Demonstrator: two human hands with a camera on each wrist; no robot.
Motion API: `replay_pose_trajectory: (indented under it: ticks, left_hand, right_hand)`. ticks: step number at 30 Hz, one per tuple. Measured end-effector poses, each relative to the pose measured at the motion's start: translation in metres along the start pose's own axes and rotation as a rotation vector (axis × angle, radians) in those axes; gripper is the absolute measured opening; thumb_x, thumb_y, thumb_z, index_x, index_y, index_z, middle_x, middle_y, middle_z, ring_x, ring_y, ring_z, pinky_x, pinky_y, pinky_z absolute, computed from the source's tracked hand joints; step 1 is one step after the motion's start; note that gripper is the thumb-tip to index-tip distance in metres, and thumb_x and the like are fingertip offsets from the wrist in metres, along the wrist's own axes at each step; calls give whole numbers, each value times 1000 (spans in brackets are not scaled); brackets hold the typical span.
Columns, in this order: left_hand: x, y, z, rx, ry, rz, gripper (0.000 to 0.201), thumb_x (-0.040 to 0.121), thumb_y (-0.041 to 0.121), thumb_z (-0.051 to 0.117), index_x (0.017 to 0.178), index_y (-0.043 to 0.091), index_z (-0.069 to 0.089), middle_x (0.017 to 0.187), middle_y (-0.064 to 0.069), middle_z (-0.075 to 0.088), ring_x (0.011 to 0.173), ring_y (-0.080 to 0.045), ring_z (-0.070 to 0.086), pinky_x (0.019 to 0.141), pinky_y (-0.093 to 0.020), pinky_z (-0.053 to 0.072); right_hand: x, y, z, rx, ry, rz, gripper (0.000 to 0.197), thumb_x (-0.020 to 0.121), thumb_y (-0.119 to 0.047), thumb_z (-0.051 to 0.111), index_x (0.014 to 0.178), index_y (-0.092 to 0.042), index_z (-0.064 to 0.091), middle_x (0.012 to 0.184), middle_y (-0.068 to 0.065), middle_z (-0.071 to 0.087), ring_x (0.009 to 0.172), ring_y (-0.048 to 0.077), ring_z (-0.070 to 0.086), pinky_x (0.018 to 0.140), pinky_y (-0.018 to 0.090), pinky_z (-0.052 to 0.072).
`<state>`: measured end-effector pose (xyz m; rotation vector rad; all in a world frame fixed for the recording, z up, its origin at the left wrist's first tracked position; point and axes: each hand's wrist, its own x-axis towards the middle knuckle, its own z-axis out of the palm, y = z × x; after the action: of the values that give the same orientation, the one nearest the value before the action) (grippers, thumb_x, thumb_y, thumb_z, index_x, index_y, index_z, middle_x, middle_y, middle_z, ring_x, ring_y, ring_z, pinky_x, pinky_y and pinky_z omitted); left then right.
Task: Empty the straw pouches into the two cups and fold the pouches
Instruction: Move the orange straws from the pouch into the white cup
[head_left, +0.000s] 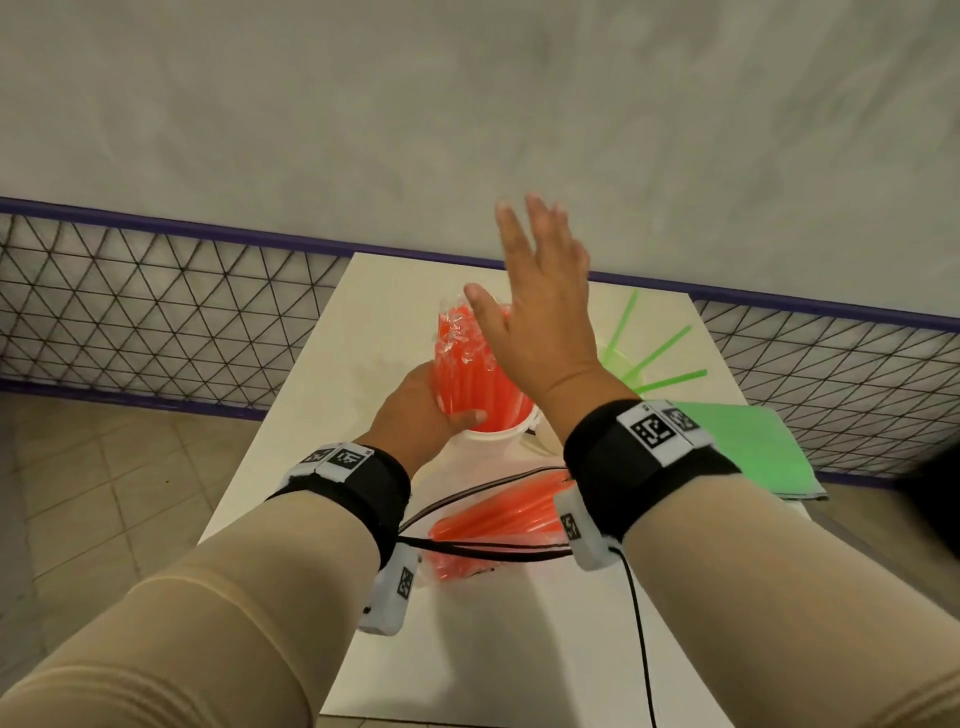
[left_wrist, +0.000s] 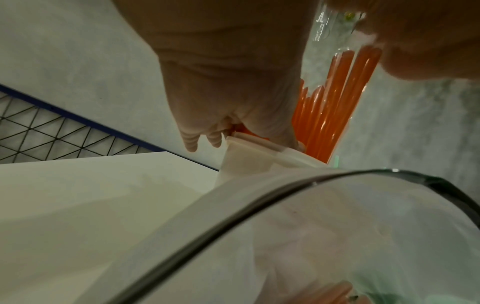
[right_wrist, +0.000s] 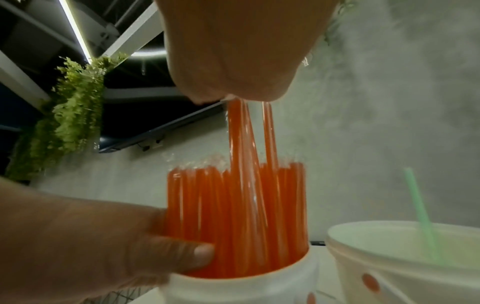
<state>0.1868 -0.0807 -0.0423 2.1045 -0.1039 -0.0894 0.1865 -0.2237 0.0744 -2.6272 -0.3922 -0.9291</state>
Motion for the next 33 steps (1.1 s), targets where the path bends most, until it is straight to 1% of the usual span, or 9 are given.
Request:
replay_pose_trajectory:
  ticks: [3,7,12,16,24,26,28,30,33]
  left_hand:
    - [0,2,0,-3,1,-14,54,73,34,83,121,30,58,105,16,66,95,-7,62,76,-21,40]
    - [-1,1,-2,39,0,-29,63,71,41,84,124,27,53,106,13,64,97,-11,62,78,-25,45]
    - [-4,4,-4,37,27,3,92,71,38,84,140,23,26,109,10,55,95,-15,57,87,-32,47]
    - [-1,0,-3,-20,-1,10,86,67,42,86,136,31,37,120,14,59,109,-12,60,97,-37,48]
    - [-2,6,-2,-13,32,40,75,75,36,82,136,25,40,121,10,59,109,-13,58,92,-28,43]
    - [-4,3,-1,-41,18,-27,88,71,49,81,141,22,34,131,6,55,117,-18,56,96,-32,44]
    - [-7,0,-4,-40,-75,-197,111,64,68,75,148,17,24,146,-4,45,128,-25,48,101,-37,41]
    - [-13,-9,-11,22,-314,-381,121,59,74,73,151,17,20,153,-8,34,137,-28,38,105,-39,36]
    - [-22,-24,-20,161,-738,-597,121,53,61,86,152,33,21,157,-6,29,142,-31,29,113,-47,31]
  right_hand:
    - [-1,15,15,-161,-320,-30,55,103,-37,32,152,-12,24,161,8,19,149,23,11,121,43,12]
    - [-18,21,28,-122,-527,33,68,101,-54,21,154,-13,15,162,9,14,149,22,14,121,39,12]
    - [-34,26,29,-62,-577,-24,68,99,-57,26,155,-25,5,164,5,-4,150,23,0,121,42,5]
    - [-33,22,22,-210,-411,-62,69,96,-63,19,155,-30,6,163,4,-12,148,28,-15,118,52,-6]
    - [-33,35,19,-65,-678,101,65,102,-51,18,155,-19,-1,164,2,-3,150,19,-1,121,45,4]
    - [-27,29,10,-64,-633,106,63,102,-49,24,155,-20,7,163,3,5,150,21,4,121,48,3]
    - [-27,18,-10,57,-374,61,53,96,-37,43,145,-17,40,151,7,39,140,23,33,117,47,23]
    - [-32,2,-35,389,-261,32,30,85,-24,52,110,-17,68,111,0,67,105,15,61,95,39,48]
    - [-49,-19,-60,669,-894,80,24,84,-19,51,87,-19,74,85,-1,74,79,14,70,80,33,57]
